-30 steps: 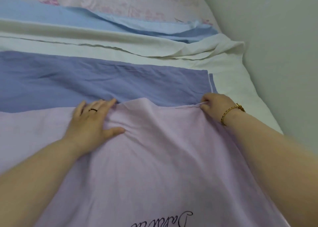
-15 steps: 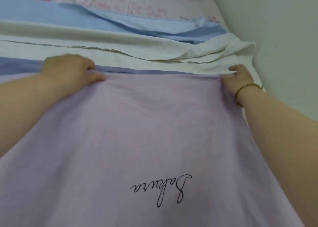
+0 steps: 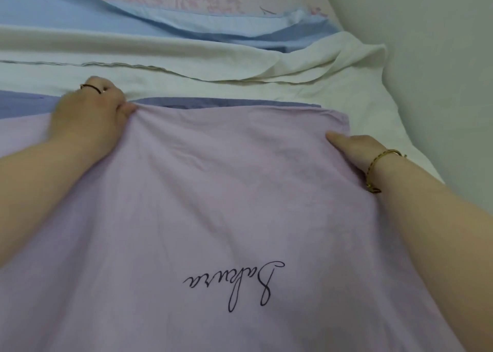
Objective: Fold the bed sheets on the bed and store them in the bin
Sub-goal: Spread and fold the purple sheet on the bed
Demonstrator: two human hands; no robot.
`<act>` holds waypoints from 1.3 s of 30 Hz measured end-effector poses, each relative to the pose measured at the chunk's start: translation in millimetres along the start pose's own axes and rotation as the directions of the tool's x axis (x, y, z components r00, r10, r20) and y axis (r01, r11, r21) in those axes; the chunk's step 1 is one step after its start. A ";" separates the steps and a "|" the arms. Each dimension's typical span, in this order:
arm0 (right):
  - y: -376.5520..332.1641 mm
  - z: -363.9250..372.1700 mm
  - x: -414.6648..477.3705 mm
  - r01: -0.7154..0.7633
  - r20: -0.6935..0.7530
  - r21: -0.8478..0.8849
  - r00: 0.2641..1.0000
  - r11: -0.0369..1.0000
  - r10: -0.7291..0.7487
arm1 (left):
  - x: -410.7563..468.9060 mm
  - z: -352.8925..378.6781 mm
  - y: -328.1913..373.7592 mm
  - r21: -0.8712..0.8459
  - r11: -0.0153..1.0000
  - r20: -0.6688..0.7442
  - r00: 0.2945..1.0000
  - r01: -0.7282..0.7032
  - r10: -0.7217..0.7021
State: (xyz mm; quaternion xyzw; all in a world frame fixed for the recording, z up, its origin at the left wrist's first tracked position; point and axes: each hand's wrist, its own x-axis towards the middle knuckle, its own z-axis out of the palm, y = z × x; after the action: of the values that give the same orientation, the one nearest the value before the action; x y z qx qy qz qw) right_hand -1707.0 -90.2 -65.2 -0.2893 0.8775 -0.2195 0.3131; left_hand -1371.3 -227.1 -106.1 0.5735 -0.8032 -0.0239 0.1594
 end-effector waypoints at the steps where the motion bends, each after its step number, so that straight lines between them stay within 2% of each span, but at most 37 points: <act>1: -0.4 1.1 0.7 0.058 -0.045 -0.041 0.997 0.997 -0.060 | 4.3 -2.4 -0.1 0.012 1.000 0.029 1.000 0.000 -0.001; 4: -0.5 -7.4 0.0 0.212 -0.188 -0.099 0.955 0.972 -0.228 | 7.7 -5.1 8.8 0.022 0.999 0.066 0.997 0.038 -0.040; 8: 3.3 -46.7 2.6 0.307 -0.328 -0.164 0.879 0.937 -0.346 | 13.5 -12.6 50.7 -0.077 0.992 0.045 0.995 0.098 -0.094; 13: 2.5 -62.2 12.8 0.306 -0.436 -0.285 0.802 0.908 -0.407 | 31.4 -20.9 74.9 -0.160 0.983 -0.075 0.992 0.086 -0.099; 15: 7.3 -46.2 19.2 0.238 -0.443 -0.331 0.815 0.913 -0.374 | 28.3 -7.7 67.2 -0.115 0.993 -0.061 0.997 0.042 -0.050; 18: 24.3 -17.0 26.0 0.102 -0.391 -0.350 0.887 0.931 -0.244 | 15.6 27.8 49.9 -0.009 0.988 -0.094 0.984 -0.155 0.153; 20: 28.4 -12.8 28.9 0.065 -0.333 -0.354 0.924 0.933 -0.191 | 13.7 41.5 43.9 0.067 0.970 -0.107 0.965 -0.233 0.239; 23: 27.1 -30.0 22.3 0.007 -0.218 -0.320 0.973 0.947 -0.080 | 17.3 47.8 40.4 0.139 0.960 -0.087 0.963 -0.241 0.254; 25: 36.7 -46.1 2.7 -0.050 -0.108 -0.267 0.994 0.962 0.022 | 11.6 48.9 37.9 0.169 0.971 -0.101 0.977 -0.168 0.187; 29: 74.4 -63.6 -57.3 -0.160 0.110 -0.111 0.979 0.981 0.172 | -42.6 34.0 45.8 0.020 0.996 -0.039 0.995 -0.089 0.090; 33: 126.4 -75.1 -123.7 -0.331 0.262 0.075 0.917 0.941 0.301 | -129.2 1.1 60.5 -0.063 0.981 0.006 0.982 -0.186 0.187; 35: 154.0 -80.2 -169.5 -0.402 0.340 0.099 0.873 0.910 0.349 | -184.3 -14.1 69.6 -0.098 0.963 0.090 0.962 -0.251 0.259; 37: 179.1 -79.8 -208.7 -0.395 0.354 0.046 0.866 0.918 0.355 | -237.2 -28.0 80.1 -0.131 0.950 0.162 0.939 -0.285 0.304; 39: 194.8 -70.2 -235.4 -0.341 0.268 0.085 0.913 0.936 0.308 | -279.9 -41.0 91.9 -0.174 0.942 0.235 0.917 -0.286 0.322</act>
State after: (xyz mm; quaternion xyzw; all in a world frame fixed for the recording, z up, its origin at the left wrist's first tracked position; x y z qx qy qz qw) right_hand -1676.8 219.4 -26.3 -0.1435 0.8507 -0.1826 0.4716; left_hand -1362.1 70.1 -110.9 0.4210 -0.8931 -0.1285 0.0929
